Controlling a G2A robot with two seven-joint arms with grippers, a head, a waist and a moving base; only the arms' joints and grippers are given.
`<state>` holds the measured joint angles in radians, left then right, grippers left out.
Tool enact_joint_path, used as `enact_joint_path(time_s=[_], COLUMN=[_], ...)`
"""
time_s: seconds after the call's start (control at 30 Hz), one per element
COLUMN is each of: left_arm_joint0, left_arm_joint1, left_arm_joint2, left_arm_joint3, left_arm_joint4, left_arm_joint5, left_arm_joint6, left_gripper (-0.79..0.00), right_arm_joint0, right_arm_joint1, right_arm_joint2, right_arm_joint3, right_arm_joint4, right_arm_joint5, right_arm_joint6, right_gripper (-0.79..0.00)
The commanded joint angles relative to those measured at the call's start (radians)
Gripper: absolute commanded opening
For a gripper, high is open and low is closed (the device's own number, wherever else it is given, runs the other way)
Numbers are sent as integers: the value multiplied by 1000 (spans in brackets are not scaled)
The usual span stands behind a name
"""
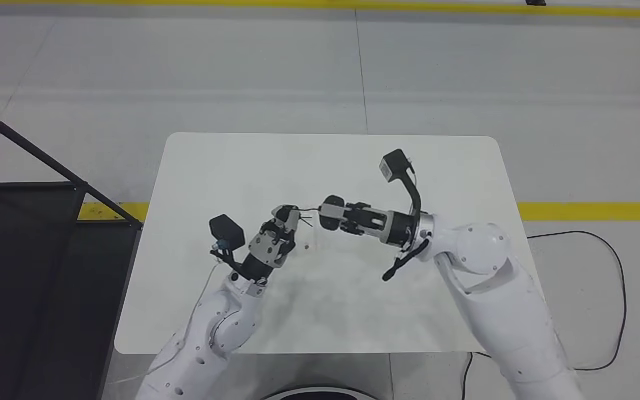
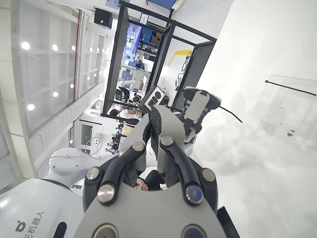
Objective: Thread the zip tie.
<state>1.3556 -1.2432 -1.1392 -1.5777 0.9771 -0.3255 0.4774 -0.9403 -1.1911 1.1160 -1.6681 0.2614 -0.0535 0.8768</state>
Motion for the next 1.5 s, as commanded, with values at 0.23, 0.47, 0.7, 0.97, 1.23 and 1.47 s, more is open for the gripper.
enact_joint_path(time_s=[0.23, 0.47, 0.7, 0.97, 1.23, 1.47], left_arm_joint0=[-3, 2, 6, 12, 13, 14], left_arm_joint1=[-5, -8, -12, -15, -20, -25], left_arm_joint2=[-1, -5, -17, -30, -33, -36], left_arm_joint3=[7, 3, -2, -10, -12, -12], left_arm_joint4=[20, 27, -7, -27, -30, -35], left_arm_joint5=[-13, -25, -43, -49, -47, -47], left_arm_joint6=[-10, -5, 4, 5, 5, 8], left_gripper=[-785, -785, -785, -785, -785, -785], right_arm_joint0=[5, 18, 24, 28, 27, 27], right_arm_joint1=[0, -1, -1, 1, -1, -1], right_arm_joint2=[0, -16, -28, -47, -69, -74], right_arm_joint3=[6, 9, 13, 16, 14, 14], right_arm_joint4=[5, -27, -56, -124, -185, -205], right_arm_joint5=[10, 46, 67, 91, 104, 116], right_arm_joint6=[-1, -7, -11, -15, -45, -51], right_gripper=[-785, -785, -785, -785, -785, -785])
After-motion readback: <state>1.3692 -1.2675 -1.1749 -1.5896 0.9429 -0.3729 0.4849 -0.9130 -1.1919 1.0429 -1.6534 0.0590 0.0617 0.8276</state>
